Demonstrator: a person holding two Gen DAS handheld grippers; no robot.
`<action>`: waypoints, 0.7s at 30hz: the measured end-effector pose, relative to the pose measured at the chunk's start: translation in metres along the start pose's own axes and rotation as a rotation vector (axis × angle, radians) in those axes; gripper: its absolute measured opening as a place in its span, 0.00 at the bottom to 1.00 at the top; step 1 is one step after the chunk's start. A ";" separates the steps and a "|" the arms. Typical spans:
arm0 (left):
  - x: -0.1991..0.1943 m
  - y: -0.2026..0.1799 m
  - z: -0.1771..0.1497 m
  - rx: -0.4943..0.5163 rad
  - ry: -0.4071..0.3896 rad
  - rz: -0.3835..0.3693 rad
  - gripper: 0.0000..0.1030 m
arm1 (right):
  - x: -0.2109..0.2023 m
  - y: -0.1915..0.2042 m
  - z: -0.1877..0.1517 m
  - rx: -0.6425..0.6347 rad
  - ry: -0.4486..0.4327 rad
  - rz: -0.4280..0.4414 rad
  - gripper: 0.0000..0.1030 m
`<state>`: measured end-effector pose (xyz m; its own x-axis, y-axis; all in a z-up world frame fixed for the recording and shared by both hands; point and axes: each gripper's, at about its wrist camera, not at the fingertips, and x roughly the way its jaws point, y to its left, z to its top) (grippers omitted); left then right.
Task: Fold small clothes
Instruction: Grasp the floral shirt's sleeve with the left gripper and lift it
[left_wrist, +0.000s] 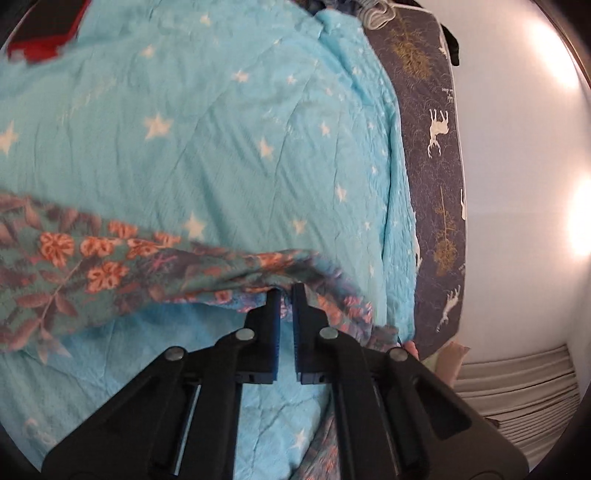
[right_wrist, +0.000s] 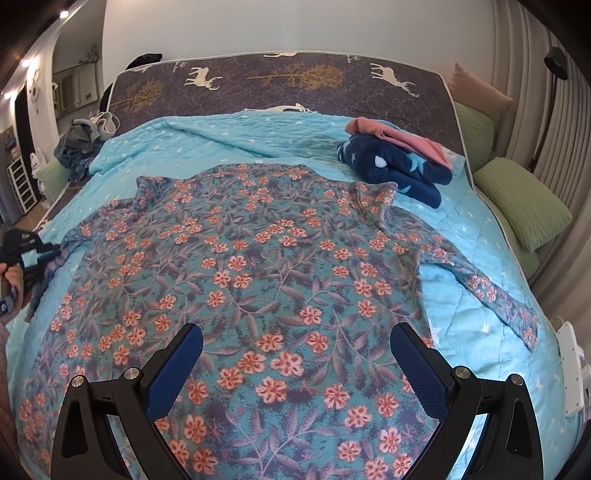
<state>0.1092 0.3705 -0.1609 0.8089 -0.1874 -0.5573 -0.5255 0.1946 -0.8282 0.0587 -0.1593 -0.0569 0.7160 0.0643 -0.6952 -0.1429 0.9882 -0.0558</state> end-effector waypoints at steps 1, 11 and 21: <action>0.002 -0.005 0.003 0.003 0.002 0.012 0.06 | -0.001 -0.001 0.000 -0.001 -0.006 -0.002 1.00; 0.013 -0.002 -0.006 -0.053 -0.009 0.134 0.56 | -0.003 -0.031 -0.006 0.083 -0.012 0.006 1.00; 0.010 -0.044 -0.003 0.140 -0.142 0.181 0.07 | -0.008 -0.054 -0.012 0.135 -0.028 -0.010 1.00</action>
<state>0.1393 0.3571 -0.1306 0.7391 -0.0026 -0.6736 -0.6312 0.3462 -0.6940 0.0525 -0.2144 -0.0566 0.7357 0.0565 -0.6750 -0.0442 0.9984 0.0354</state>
